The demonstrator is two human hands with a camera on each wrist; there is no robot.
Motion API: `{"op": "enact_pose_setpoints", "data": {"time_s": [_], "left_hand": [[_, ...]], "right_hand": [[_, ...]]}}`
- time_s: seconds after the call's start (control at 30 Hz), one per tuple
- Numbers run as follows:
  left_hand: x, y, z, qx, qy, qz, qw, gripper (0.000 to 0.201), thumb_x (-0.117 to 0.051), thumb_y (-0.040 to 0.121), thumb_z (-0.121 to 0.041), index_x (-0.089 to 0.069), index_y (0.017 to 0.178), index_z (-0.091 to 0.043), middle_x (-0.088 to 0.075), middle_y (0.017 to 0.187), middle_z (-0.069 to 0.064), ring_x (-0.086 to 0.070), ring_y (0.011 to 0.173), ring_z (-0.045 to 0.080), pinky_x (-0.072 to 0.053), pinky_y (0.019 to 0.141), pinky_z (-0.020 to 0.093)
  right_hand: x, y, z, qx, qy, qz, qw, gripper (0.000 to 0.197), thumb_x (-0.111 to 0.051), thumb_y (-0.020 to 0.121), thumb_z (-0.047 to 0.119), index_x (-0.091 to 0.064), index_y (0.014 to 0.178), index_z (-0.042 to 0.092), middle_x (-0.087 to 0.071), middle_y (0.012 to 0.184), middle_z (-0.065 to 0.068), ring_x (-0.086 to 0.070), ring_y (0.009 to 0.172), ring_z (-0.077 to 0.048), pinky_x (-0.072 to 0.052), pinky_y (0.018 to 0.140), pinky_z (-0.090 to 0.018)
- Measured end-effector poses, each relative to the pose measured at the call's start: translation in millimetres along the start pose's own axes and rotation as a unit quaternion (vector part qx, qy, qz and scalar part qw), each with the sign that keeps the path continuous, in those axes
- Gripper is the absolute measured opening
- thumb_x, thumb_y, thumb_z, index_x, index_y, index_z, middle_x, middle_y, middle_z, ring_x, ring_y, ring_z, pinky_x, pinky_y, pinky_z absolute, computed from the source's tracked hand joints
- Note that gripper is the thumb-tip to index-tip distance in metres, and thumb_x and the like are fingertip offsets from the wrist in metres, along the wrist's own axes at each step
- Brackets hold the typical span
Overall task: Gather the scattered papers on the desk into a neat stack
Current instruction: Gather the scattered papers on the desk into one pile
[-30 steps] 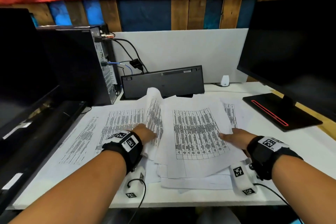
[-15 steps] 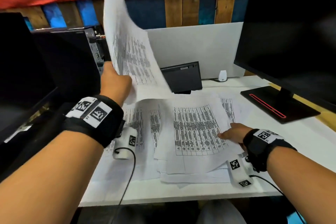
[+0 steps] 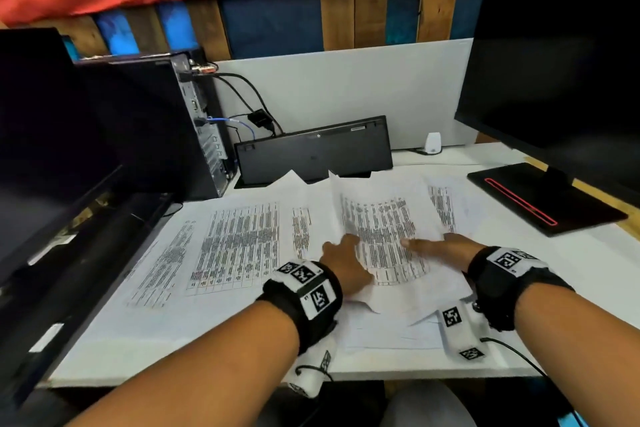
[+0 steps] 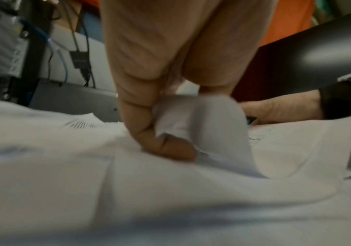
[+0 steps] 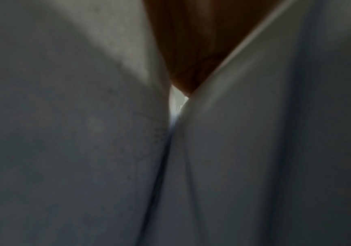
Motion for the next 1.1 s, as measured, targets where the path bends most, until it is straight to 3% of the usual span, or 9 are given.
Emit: {"op": "enact_pose_setpoints", "data": {"time_s": [0.1,0.2,0.3,0.57,0.67,0.73,0.83,0.97,1.1], "left_hand": [[16.8,-2.8,0.8,0.002,0.065,0.012,0.998,0.085,-0.064,0.085,-0.05,-0.013,0.152,-0.038,-0.029,0.148,0.017,-0.049,0.127,0.035,-0.042,0.105,0.038],[66.9,-1.7,27.3,0.043,0.061,-0.029,0.997,0.083,-0.062,0.085,-0.055,-0.021,0.152,-0.028,-0.031,0.151,0.014,-0.05,0.128,0.033,-0.046,0.103,0.037],[124.1,-5.3,78.1,0.137,0.117,-0.081,0.98,0.078,-0.057,0.089,-0.054,-0.032,0.148,-0.011,-0.04,0.151,0.01,-0.043,0.136,0.027,-0.036,0.109,0.033],[152.2,-27.4,196.0,0.308,0.266,-0.052,0.912,0.074,-0.026,0.098,-0.06,-0.04,0.145,-0.005,-0.04,0.152,0.012,-0.037,0.141,0.024,-0.027,0.116,0.03],[153.4,-24.6,214.4,0.328,0.274,-0.051,0.903,0.086,-0.032,0.087,-0.075,-0.049,0.14,-0.01,-0.049,0.146,0.01,-0.045,0.135,0.025,-0.032,0.114,0.034],[152.2,-18.3,204.2,0.307,0.253,-0.045,0.916,0.089,-0.042,0.079,-0.08,-0.053,0.135,-0.011,-0.057,0.136,0.01,-0.055,0.123,0.025,-0.04,0.108,0.033],[149.1,-12.0,175.4,0.278,0.159,-0.031,0.947,0.077,-0.052,0.077,-0.076,-0.065,0.114,-0.01,-0.069,0.11,0.012,-0.06,0.092,0.025,-0.047,0.092,0.031],[157.0,-10.1,191.8,0.324,0.14,-0.096,0.931,0.095,-0.049,0.081,-0.074,-0.038,0.145,-0.004,-0.046,0.147,0.014,-0.047,0.133,0.028,-0.037,0.108,0.034],[161.1,-15.5,216.2,0.345,0.183,-0.107,0.915,0.116,-0.044,0.065,-0.09,-0.032,0.15,-0.012,-0.04,0.152,0.011,-0.045,0.135,0.027,-0.036,0.112,0.036]], "right_hand": [[3.2,22.5,-6.5,0.027,-0.094,-0.025,0.995,0.124,-0.089,0.013,0.059,-0.056,0.124,0.016,-0.064,0.123,-0.003,-0.059,0.112,-0.024,-0.048,0.097,-0.038],[3.2,12.1,-0.7,0.023,-0.102,-0.032,0.994,0.071,-0.09,0.056,0.032,-0.059,0.116,0.012,-0.065,0.109,-0.004,-0.059,0.1,-0.025,-0.05,0.084,-0.034],[3.5,1.3,-1.9,0.016,-0.041,-0.027,0.999,0.038,-0.082,0.071,0.014,-0.058,0.099,0.009,-0.062,0.093,-0.006,-0.056,0.076,-0.022,-0.046,0.063,-0.03],[1.7,18.2,-8.9,0.01,-0.003,-0.037,0.999,0.07,-0.091,0.054,0.017,-0.058,0.115,0.008,-0.067,0.107,-0.01,-0.063,0.097,-0.029,-0.052,0.07,-0.032],[3.5,28.9,-13.2,0.018,-0.031,-0.044,0.998,0.114,-0.095,0.029,0.045,-0.05,0.128,0.01,-0.06,0.126,-0.007,-0.056,0.114,-0.027,-0.05,0.089,-0.036],[4.0,38.6,-18.0,0.023,-0.036,-0.042,0.998,0.127,-0.093,0.02,0.051,-0.049,0.132,0.012,-0.06,0.129,-0.008,-0.056,0.117,-0.029,-0.047,0.098,-0.04],[2.0,18.4,-5.6,0.027,-0.037,-0.04,0.998,0.114,-0.094,0.039,0.039,-0.044,0.137,0.009,-0.054,0.135,-0.012,-0.051,0.122,-0.033,-0.044,0.095,-0.038],[0.9,13.2,-7.8,0.017,-0.038,-0.039,0.998,0.107,-0.094,0.04,0.038,-0.049,0.132,0.008,-0.059,0.129,-0.011,-0.054,0.119,-0.032,-0.044,0.095,-0.037],[1.2,33.5,-16.2,0.045,-0.018,-0.031,0.998,0.129,-0.093,0.014,0.05,-0.051,0.131,0.012,-0.065,0.122,-0.005,-0.059,0.113,-0.027,-0.045,0.102,-0.043]]}}
Point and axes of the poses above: each hand's wrist, its own y-axis towards the middle knuckle, its own x-axis out of the back of the hand, z = x × y, the point moved 6 cm from there along y, towards the middle knuckle
